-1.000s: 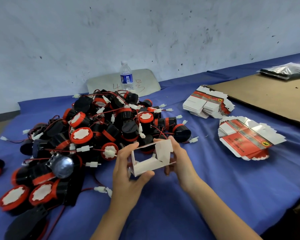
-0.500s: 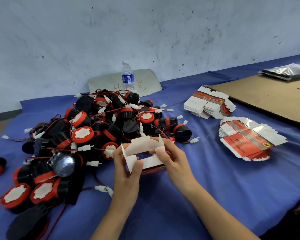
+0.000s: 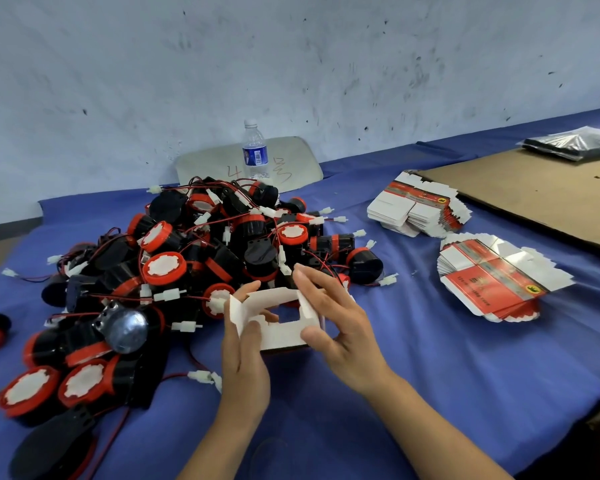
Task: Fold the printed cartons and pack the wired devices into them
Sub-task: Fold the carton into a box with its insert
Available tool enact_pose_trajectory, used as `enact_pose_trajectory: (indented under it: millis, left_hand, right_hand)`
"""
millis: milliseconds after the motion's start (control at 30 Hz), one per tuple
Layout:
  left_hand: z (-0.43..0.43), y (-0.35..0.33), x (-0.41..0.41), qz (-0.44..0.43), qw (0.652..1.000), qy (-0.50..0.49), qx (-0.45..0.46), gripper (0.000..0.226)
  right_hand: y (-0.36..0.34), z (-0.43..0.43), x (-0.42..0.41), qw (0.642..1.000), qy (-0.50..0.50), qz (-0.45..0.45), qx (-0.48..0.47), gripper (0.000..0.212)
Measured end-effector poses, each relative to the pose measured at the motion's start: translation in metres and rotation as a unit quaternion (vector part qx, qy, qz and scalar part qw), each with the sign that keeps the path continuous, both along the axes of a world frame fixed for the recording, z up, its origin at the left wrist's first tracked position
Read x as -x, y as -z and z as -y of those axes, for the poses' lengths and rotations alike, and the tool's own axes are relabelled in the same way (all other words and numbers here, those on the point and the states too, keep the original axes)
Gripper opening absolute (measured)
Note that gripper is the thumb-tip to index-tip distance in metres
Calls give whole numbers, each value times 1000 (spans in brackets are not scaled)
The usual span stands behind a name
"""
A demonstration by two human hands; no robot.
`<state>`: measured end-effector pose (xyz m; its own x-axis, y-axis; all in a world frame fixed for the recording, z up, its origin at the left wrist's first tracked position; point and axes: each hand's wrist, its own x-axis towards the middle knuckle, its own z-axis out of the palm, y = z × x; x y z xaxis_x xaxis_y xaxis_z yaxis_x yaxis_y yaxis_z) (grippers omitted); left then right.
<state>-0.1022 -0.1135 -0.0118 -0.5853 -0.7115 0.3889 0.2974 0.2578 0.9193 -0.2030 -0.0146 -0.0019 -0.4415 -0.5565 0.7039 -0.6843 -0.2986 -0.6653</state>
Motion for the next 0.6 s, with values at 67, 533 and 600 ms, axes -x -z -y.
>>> enact_pose_trajectory:
  millis: [67,533,600]
  left_hand:
    - [2,1,0,-10,1000,-5,-12,37]
    - [5,-8,-2,-3,987,19,158,55]
    - [3,-6,-2,-3,990,15,141,55]
  right_hand:
    - [1,-1,3,998,11,-61,-6,51]
    - [-2,0,-2,989,12,148,-8,49]
    - [-4,1,-3,984,-2,179,-10,53]
